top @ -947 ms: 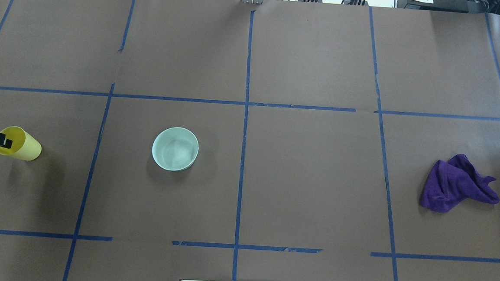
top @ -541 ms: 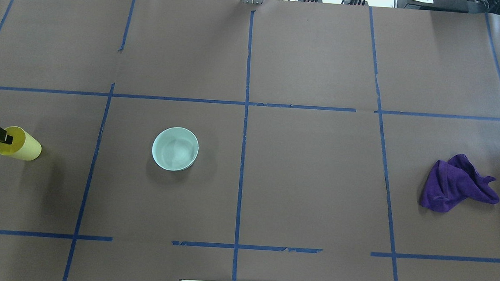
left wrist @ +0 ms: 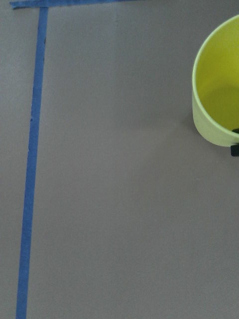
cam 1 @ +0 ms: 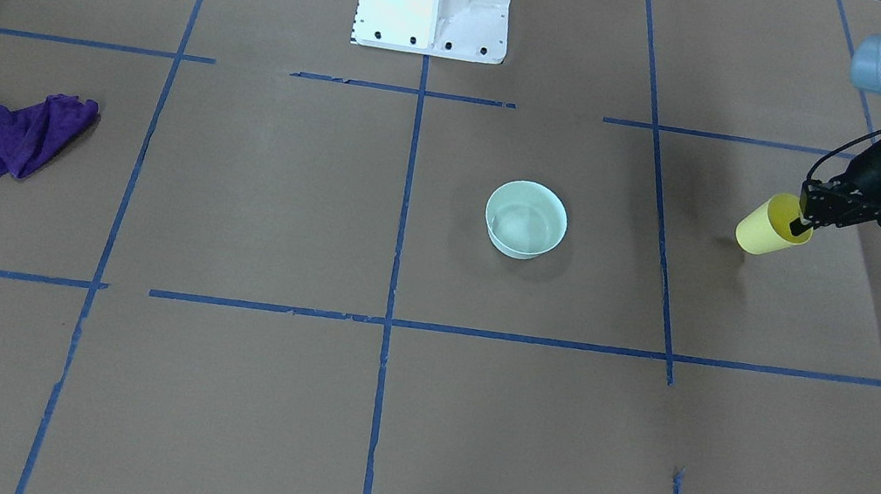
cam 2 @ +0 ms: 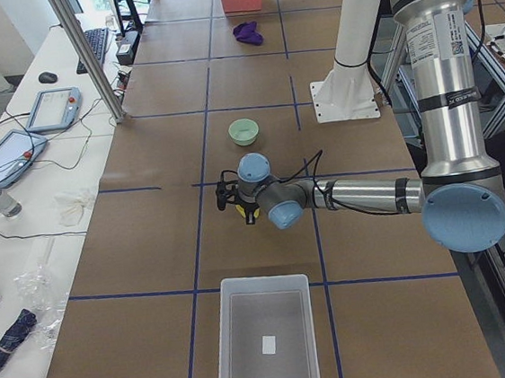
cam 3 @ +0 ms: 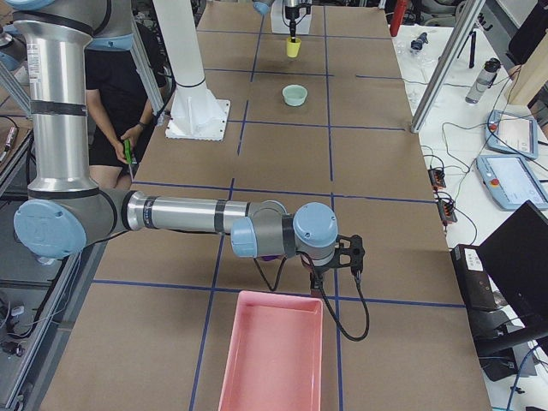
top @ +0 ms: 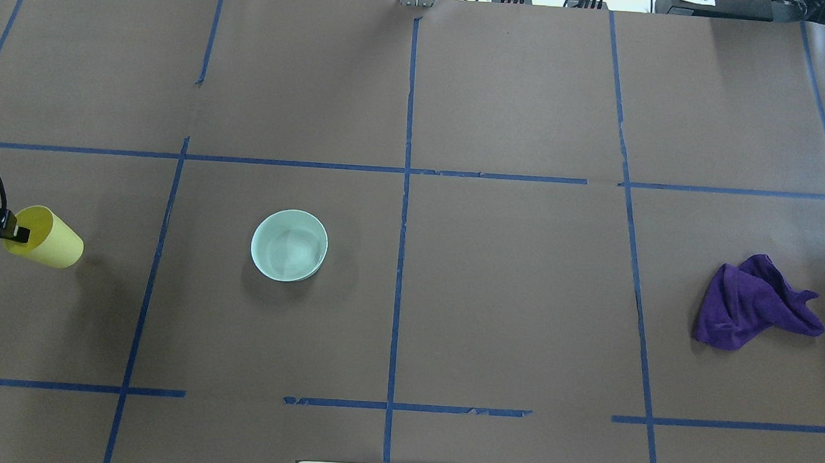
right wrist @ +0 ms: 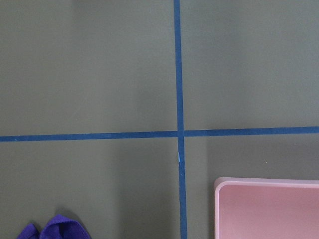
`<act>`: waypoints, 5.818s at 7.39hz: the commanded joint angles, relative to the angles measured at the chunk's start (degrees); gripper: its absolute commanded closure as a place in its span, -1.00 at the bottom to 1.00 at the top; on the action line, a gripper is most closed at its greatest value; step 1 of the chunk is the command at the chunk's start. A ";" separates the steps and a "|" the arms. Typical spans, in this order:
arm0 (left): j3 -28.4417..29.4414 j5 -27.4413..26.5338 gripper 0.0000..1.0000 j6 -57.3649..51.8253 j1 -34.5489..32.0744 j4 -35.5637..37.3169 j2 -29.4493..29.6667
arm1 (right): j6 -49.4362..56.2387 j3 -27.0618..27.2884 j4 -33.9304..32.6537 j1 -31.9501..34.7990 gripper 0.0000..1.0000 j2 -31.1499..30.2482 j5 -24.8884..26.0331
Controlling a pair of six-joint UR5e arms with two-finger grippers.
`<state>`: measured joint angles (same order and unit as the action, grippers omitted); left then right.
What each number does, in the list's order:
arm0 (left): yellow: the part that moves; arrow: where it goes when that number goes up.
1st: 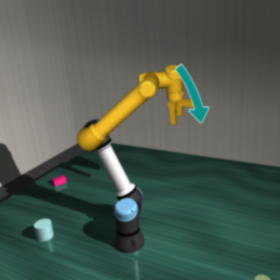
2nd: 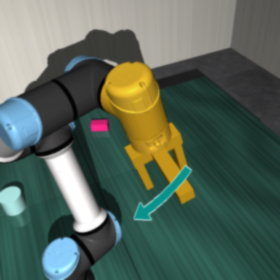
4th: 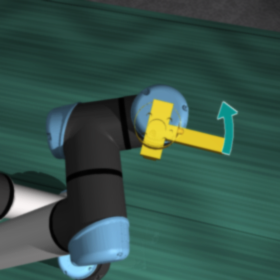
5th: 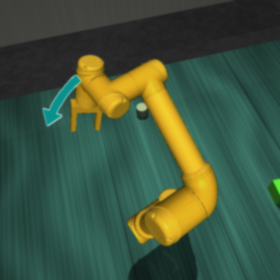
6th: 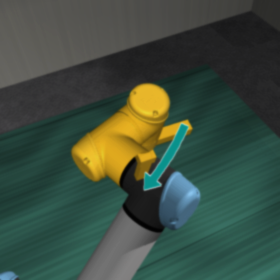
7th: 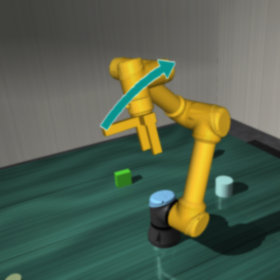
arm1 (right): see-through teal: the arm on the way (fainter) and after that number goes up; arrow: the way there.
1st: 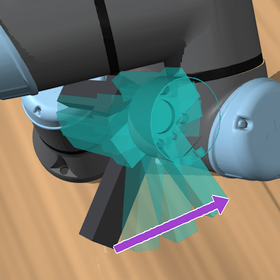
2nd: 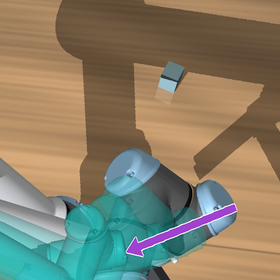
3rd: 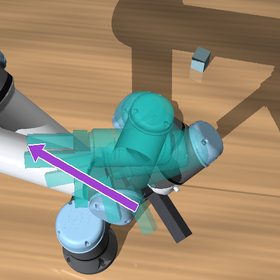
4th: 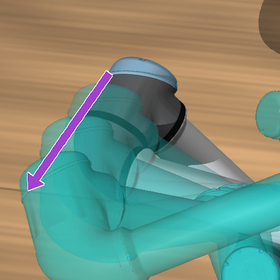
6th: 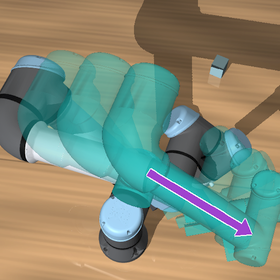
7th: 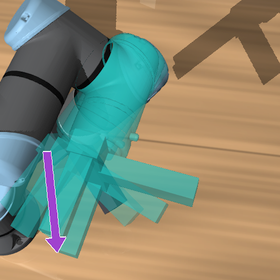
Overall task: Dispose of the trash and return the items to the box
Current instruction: 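Reach the left gripper to the yellow cup and grasp its rim, then lift the yellow cup with left gripper while right gripper grasps purple cloth, then drop the cup into the clear bin and the cloth into the pink bin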
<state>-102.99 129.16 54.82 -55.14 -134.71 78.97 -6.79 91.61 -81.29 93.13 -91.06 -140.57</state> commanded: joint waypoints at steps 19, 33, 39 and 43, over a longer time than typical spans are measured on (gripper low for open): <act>4.95 -3.21 1.00 -59.98 -39.94 38.99 14.36 | -31.53 6.03 27.41 -40.40 1.00 -10.19 14.62; 24.74 4.61 1.00 -69.23 -30.55 21.00 2.86 | -20.04 34.86 3.33 -10.70 1.00 -12.65 7.94; 22.06 5.58 -1.00 -66.86 -29.50 20.18 3.12 | -0.10 34.42 -2.21 -2.17 1.00 -13.09 10.83; 4.42 -5.14 -1.00 -64.77 -36.69 28.04 3.90 | 19.19 29.00 -5.62 3.09 1.00 -12.74 18.47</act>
<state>-92.42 126.82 -11.49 -89.49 -111.28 82.01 4.06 123.14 -84.80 93.89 -104.18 -124.79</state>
